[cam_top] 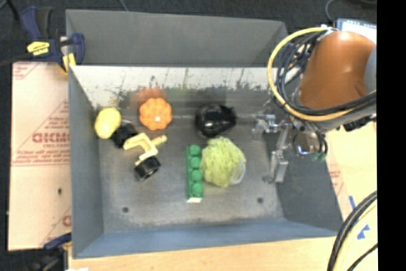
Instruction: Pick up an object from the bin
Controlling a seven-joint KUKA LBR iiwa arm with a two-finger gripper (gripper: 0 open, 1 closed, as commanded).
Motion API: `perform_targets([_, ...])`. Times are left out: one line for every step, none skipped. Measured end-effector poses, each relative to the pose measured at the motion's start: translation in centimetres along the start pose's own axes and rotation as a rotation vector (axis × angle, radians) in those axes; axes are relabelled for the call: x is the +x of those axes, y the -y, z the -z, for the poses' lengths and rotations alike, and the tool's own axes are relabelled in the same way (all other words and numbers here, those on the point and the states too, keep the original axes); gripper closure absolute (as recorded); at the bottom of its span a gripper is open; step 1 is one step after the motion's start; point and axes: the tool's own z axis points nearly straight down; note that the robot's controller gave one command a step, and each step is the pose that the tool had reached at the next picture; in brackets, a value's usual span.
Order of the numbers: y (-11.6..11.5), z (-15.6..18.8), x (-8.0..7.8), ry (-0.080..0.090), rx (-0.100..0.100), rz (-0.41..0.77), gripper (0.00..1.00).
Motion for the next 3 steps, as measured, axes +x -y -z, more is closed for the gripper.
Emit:
perform_targets([-0.03, 0.44, -0.13, 0.008, 0.001, 0.002, 0.00])
perform_targets([-0.05, 0.44, -0.14, 0.008, 0.001, 0.003, 0.00])
perform_targets([-0.06, 0.50, -0.48, 0.005, 0.001, 0.024, 0.00])
